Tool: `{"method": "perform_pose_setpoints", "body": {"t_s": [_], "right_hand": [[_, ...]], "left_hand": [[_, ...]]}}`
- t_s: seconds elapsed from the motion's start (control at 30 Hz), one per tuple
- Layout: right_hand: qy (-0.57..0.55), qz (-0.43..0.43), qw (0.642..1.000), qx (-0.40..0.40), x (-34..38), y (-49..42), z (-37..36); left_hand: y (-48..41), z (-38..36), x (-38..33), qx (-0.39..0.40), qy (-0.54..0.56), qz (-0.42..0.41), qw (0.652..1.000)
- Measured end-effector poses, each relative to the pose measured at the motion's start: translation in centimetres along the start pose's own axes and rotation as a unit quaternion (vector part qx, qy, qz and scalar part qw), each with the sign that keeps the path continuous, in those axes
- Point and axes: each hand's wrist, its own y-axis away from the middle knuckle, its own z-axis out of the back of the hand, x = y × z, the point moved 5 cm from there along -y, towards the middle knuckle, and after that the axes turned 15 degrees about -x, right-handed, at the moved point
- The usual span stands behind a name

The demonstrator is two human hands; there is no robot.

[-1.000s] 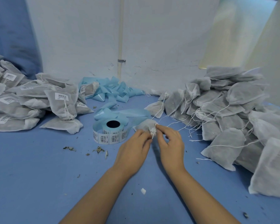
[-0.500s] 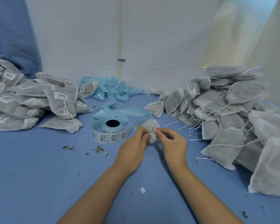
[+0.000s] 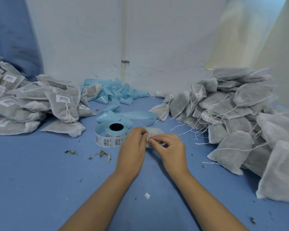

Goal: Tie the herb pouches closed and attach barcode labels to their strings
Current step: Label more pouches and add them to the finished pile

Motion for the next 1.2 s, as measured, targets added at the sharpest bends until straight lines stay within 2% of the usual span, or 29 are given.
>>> {"method": "perform_pose_setpoints", "body": {"t_s": [0.2, 0.3, 0.43, 0.63, 0.77, 0.97, 1.2], "right_hand": [[-0.005, 0.011, 1.0, 0.005, 0.2, 0.1, -0.3], [-0.024, -0.03, 0.999, -0.003, -0.1, 0.0, -0.2], [-0.067, -0.084, 0.994, 0.008, -0.3, 0.0, -0.4], [-0.119, -0.18, 0.976, 0.021, -0.5, 0.1, -0.7], [-0.198, -0.304, 0.93, 0.061, -0.6, 0.4, -1.2], [-0.346, -0.417, 0.837, 0.074, -0.7, 0.5, -1.3], [-0.383, -0.431, 0.816, 0.035, -1.2, 0.4, -1.4]], "left_hand": [[0.3, -0.2, -0.3, 0.014, 0.062, 0.053, 0.997], [0.5, -0.5, -0.3, 0.026, 0.145, 0.118, 0.982], [0.4, -0.8, 0.1, 0.03, 0.189, 0.168, 0.967], [0.3, -0.9, 0.4, 0.028, 0.18, 0.158, 0.97], [0.0, -0.5, 0.3, 0.015, 0.145, 0.128, 0.981], [0.0, -0.6, 0.2, 0.027, 0.119, 0.123, 0.985], [-0.1, -0.9, 1.3, 0.03, 0.078, 0.148, 0.985]]}}
